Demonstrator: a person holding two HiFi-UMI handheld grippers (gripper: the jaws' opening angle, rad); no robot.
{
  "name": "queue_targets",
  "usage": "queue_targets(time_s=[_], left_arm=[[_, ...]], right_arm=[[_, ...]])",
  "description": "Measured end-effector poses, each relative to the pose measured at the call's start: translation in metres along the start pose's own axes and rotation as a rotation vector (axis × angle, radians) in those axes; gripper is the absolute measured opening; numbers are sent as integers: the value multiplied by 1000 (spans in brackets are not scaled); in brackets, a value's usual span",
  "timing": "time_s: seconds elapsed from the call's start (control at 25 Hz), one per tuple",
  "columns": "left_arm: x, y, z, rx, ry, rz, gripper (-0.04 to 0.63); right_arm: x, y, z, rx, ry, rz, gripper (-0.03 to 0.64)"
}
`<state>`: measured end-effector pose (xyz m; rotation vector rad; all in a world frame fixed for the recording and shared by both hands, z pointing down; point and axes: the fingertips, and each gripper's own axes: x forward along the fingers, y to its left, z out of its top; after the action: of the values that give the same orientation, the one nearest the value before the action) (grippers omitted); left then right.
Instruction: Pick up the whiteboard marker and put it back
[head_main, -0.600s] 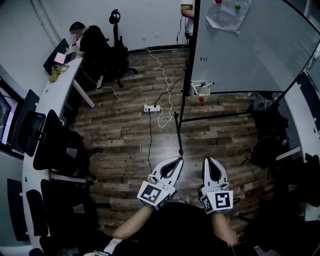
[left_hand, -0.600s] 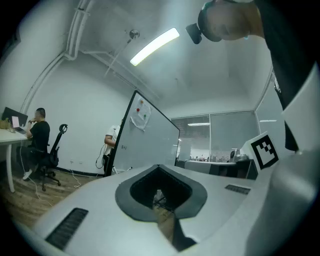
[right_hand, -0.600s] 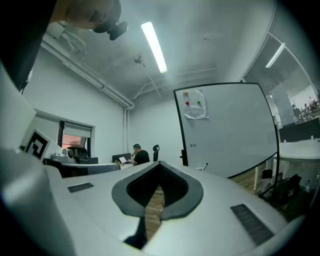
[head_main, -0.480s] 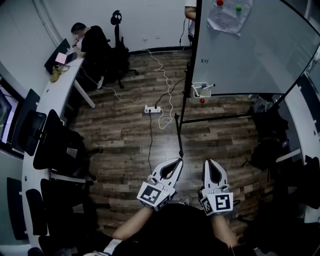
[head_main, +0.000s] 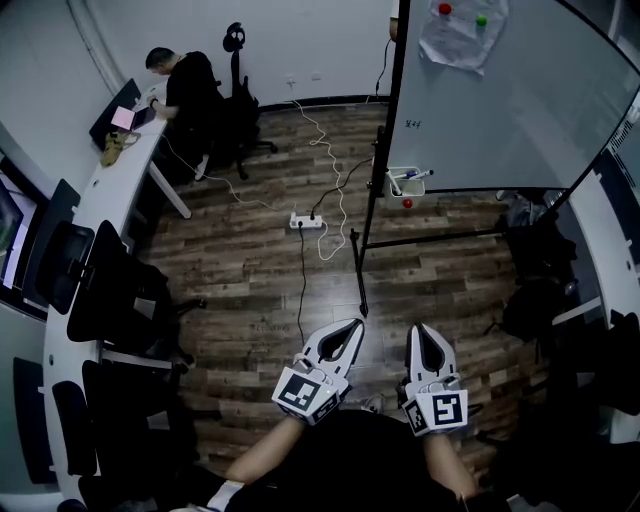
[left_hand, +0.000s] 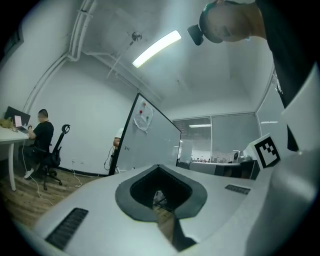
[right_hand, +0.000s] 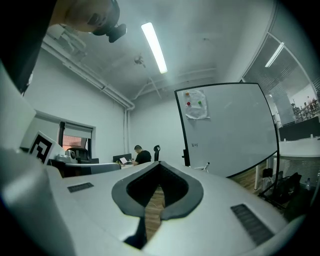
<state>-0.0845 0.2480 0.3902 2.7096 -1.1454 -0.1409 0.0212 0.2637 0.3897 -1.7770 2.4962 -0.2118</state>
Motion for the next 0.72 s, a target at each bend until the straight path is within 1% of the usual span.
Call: queue_targets(time_s=[0.16,0.24,0.36,0.44,0.56,0.72], left_arm=[[-6,9,2,-4,8,18,8],[-9,14,4,-4,-4,13,8],[-16,24,8,-4,1,19,8],[-20,28,9,-8,-11,4,8],[-24,38,10,-12,0,-4,8],[-29,45,11,-24,-16,-52,8]], right_arm=[[0,5,0,-4,-4,-10,14],[2,9,0,-8,-6,-16,14],[5,18,-2,-11,-7,-24,14],[7,24,-3,-11,-6,-32,14],[12,33,-6,-12,-5,-46,14],[16,42,-7,-18,-8,-74,14]])
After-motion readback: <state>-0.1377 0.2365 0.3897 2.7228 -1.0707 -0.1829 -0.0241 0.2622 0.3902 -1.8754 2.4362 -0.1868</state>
